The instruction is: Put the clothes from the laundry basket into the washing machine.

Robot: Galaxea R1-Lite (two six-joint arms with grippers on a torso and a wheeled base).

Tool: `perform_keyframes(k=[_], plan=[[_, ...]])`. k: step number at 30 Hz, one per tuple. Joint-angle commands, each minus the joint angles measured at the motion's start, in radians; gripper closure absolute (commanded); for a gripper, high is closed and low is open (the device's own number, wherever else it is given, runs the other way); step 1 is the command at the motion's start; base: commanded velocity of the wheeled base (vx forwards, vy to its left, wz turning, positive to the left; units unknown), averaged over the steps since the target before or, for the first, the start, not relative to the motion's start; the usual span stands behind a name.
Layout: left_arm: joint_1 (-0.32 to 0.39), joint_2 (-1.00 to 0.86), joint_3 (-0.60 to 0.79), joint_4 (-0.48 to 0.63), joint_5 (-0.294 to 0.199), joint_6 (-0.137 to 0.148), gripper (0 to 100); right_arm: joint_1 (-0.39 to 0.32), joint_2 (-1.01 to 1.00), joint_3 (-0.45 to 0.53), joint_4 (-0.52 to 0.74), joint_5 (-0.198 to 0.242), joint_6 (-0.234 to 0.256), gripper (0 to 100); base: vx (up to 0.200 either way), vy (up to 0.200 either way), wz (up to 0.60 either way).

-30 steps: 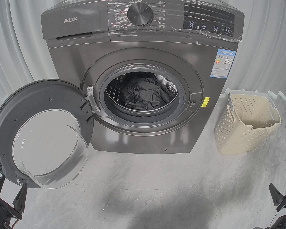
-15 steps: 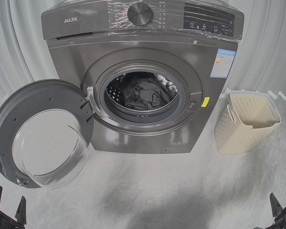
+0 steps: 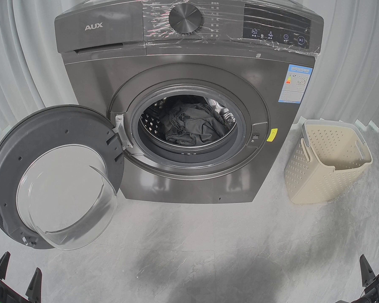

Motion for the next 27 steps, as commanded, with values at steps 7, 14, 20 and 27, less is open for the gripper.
perform_keyframes(k=[7,14,20,27], plan=[[0.002,-0.013,0.016,0.000,0.000,0.021,0,0.002,-0.012,0.010,0.000,-0.001,0.001,0,0.000,0.000,0.00],[0.000,-0.013,0.016,0.000,-0.002,0.007,0,0.002,-0.012,0.010,0.000,-0.001,0.001,0,-0.171,0.000,0.00],[0.002,-0.013,0.016,0.000,0.000,0.002,0,0.002,-0.012,0.010,0.000,-0.001,0.001,0,0.000,0.000,0.00],[0.000,-0.013,0.015,0.000,0.000,0.002,0,0.002,-0.012,0.010,0.000,-0.001,0.001,0,0.000,0.114,0.00]])
